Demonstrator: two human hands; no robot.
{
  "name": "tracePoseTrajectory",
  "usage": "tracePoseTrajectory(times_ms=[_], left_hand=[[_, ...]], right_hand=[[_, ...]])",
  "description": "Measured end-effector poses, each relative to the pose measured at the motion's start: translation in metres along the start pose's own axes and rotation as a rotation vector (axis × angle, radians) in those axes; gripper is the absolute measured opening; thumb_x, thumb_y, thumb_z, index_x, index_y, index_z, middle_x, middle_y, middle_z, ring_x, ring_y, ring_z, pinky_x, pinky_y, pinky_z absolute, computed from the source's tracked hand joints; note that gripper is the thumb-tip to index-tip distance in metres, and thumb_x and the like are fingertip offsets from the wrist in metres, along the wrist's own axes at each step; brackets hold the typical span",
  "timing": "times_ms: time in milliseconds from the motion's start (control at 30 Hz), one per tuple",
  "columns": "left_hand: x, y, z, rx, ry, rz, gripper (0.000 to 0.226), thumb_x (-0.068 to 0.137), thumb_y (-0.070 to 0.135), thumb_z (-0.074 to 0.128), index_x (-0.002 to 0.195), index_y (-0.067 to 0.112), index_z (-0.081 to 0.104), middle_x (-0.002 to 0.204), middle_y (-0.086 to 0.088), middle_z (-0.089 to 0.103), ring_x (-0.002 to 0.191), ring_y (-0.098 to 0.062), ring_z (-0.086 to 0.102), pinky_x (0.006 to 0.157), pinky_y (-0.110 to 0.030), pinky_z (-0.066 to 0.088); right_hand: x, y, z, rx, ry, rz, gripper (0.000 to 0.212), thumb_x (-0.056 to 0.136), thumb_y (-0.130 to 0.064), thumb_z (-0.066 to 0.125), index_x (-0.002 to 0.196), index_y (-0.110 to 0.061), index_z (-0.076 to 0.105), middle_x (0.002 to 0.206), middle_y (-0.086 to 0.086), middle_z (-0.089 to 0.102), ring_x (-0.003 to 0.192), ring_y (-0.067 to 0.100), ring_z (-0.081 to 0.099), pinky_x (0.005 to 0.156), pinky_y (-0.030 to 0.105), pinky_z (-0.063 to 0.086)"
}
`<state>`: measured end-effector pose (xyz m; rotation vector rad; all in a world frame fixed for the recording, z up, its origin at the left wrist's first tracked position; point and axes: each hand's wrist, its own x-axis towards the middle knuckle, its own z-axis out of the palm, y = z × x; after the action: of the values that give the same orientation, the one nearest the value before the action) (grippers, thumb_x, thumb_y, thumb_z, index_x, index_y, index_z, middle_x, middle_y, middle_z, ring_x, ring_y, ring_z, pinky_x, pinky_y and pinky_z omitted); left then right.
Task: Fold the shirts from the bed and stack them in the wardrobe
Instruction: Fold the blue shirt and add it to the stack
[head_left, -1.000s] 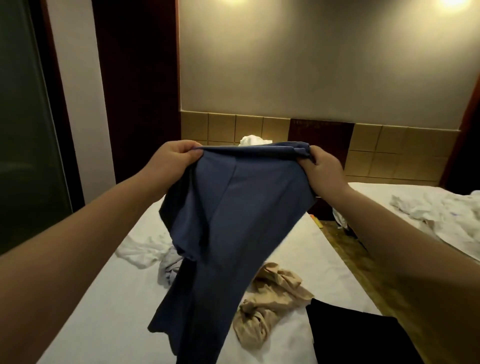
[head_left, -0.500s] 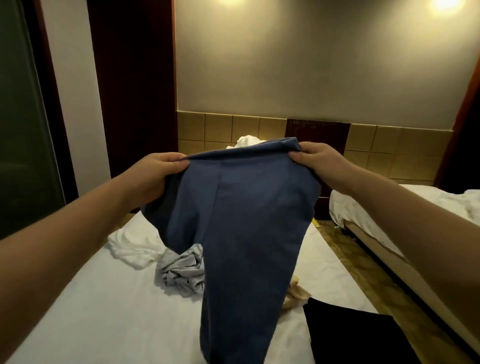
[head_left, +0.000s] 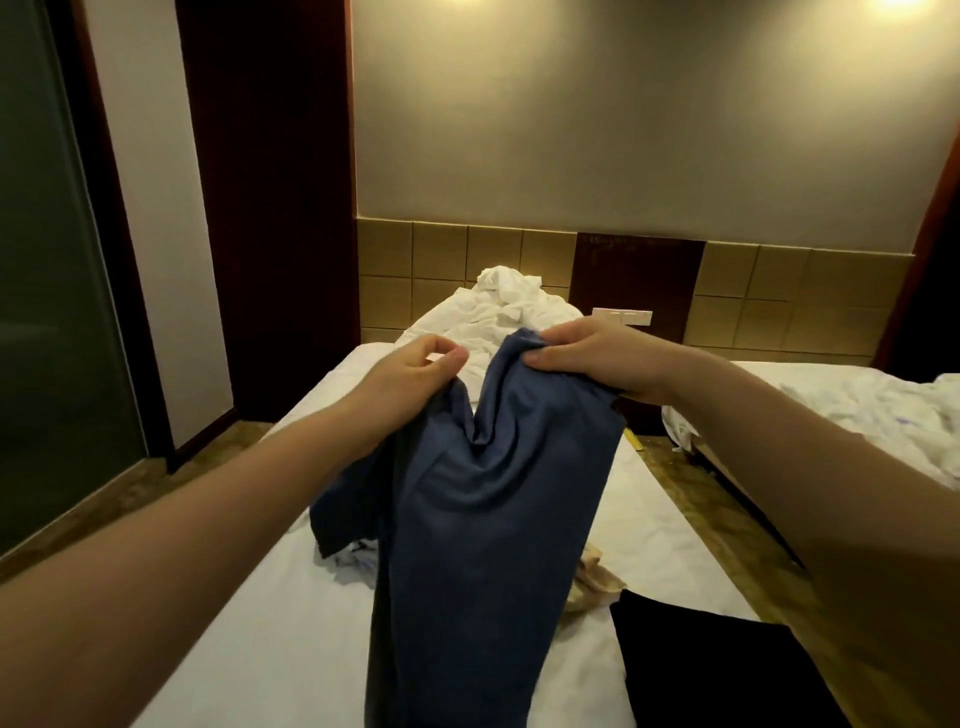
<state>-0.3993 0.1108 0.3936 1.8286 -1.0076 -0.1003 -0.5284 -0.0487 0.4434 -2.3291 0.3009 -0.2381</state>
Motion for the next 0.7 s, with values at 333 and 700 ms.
tracePoseTrajectory(times_ms=[333, 700], left_hand=[[-0.007, 0.004, 0.017, -0.32, -0.21, 0.044, 0.009, 0.089, 0.023, 0.06, 0.09, 0.023, 0.069, 0.077, 0.01, 0.072, 0.074, -0.006, 0.068, 0.064, -0.016, 0.053], [-0.006, -0.003, 0.003, -0.323, -0.229, 0.027, 0.01, 0.09, 0.027, 0.056, 0.093, 0.028, 0.066, 0.076, 0.018, 0.071, 0.072, 0.0, 0.067, 0.059, -0.011, 0.05]], right_hand=[[-0.009, 0.006, 0.012, 0.05, 0.013, -0.124, 0.023, 0.085, -0.026, 0.066, 0.104, -0.03, 0.054, 0.09, 0.002, 0.066, 0.077, 0.012, 0.065, 0.069, 0.022, 0.055], [-0.021, 0.044, 0.012, -0.088, 0.186, -0.206, 0.005, 0.084, -0.024, 0.067, 0.081, -0.025, 0.062, 0.079, -0.005, 0.061, 0.077, 0.01, 0.059, 0.071, 0.019, 0.05]])
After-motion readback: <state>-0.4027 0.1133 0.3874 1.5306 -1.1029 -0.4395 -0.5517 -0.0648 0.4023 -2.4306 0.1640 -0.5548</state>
